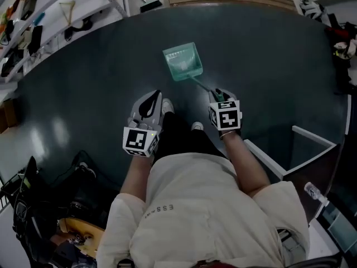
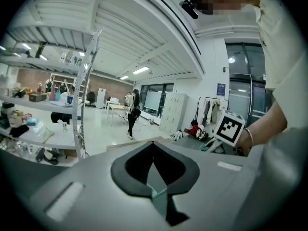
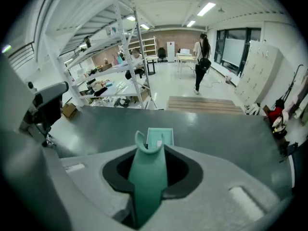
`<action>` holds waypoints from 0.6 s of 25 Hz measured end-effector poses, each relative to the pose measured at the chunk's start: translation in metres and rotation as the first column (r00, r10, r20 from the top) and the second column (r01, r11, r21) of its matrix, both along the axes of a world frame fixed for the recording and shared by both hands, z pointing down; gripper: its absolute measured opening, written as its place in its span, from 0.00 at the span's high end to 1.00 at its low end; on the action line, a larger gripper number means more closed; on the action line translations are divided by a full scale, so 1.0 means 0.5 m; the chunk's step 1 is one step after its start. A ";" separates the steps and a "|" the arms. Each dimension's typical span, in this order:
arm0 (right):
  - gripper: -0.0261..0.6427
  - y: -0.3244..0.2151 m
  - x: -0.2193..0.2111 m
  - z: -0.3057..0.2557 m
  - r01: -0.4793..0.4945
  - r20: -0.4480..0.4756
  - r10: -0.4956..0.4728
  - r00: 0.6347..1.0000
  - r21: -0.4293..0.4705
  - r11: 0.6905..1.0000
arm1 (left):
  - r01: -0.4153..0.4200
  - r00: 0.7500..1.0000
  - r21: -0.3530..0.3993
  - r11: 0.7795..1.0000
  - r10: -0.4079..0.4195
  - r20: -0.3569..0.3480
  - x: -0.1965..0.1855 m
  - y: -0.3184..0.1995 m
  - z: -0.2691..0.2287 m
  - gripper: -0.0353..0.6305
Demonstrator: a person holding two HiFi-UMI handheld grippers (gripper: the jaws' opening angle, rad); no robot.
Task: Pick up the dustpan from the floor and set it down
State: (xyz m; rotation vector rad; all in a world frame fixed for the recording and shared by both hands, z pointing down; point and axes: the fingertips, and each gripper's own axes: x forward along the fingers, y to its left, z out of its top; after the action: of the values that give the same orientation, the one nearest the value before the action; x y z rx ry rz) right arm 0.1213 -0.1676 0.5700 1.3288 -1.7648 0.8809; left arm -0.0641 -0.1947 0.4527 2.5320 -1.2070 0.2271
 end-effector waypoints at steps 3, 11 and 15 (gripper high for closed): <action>0.85 0.027 0.020 -0.069 0.016 0.006 -0.016 1.000 0.059 0.998 | 0.034 0.999 0.034 0.999 -0.035 0.013 0.003 0.028 -0.038 0.94; 0.85 0.087 0.062 -0.177 0.030 0.037 -0.038 0.999 0.183 0.983 | 0.098 0.995 0.160 0.982 -0.096 -0.015 0.026 0.091 -0.145 0.94; 0.85 0.117 0.069 -0.202 0.031 0.038 -0.040 0.998 0.217 0.976 | 0.116 0.993 0.194 0.974 -0.114 -0.020 0.022 0.118 -0.172 0.94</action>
State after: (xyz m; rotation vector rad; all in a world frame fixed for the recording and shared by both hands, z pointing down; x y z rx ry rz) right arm 0.1559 -0.1093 0.4690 1.4193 -1.9560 0.7179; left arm -0.0531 -0.1356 0.3669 2.6111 -1.4307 0.0733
